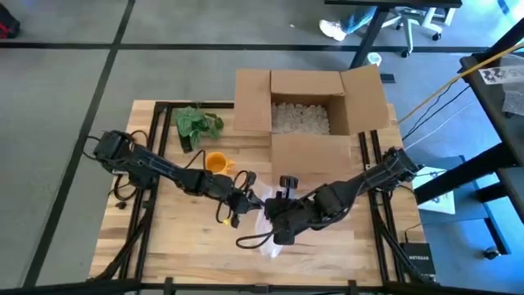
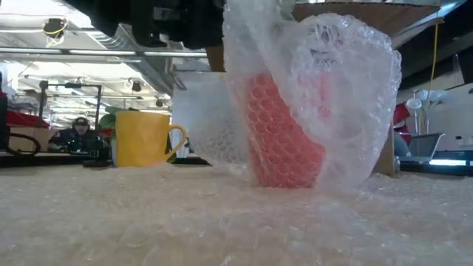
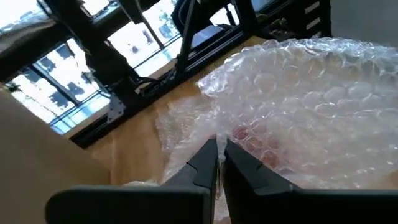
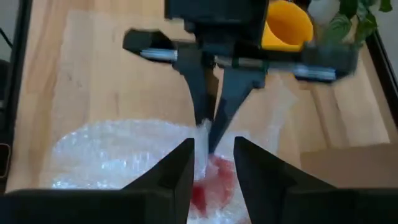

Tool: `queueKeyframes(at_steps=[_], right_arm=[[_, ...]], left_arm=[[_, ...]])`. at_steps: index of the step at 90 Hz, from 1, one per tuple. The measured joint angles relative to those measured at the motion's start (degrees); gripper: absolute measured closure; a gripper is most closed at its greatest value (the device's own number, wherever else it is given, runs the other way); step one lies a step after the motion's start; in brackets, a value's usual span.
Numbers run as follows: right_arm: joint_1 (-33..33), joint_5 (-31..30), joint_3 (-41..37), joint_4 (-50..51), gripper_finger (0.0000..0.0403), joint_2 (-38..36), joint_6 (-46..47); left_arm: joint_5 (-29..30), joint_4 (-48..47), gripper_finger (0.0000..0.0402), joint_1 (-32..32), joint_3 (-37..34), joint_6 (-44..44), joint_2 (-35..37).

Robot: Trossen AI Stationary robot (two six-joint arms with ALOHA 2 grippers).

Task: Wrap mug
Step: Wrap the orange mug with the bubble wrap

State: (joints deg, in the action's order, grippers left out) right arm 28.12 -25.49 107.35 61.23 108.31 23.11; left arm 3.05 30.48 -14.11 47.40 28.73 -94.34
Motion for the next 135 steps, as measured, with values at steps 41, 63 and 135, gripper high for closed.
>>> queueKeyframes(at_steps=[41,63,135], right_arm=[[-2.84,8.92,-13.76,-13.73,0.0301,0.20,-1.07],[-4.45,11.08,-20.08,-14.79,0.0301,0.07,0.69],[-8.70,22.71,-31.02,-29.92,0.0302,0.07,0.63]], left_arm=[[-1.55,-0.38,0.0401,0.30,1.46,0.01,-3.40],[-1.56,-3.41,0.0401,0.20,1.37,-1.24,-3.50],[-1.33,-7.93,0.0401,-8.83,1.46,2.61,8.77]])
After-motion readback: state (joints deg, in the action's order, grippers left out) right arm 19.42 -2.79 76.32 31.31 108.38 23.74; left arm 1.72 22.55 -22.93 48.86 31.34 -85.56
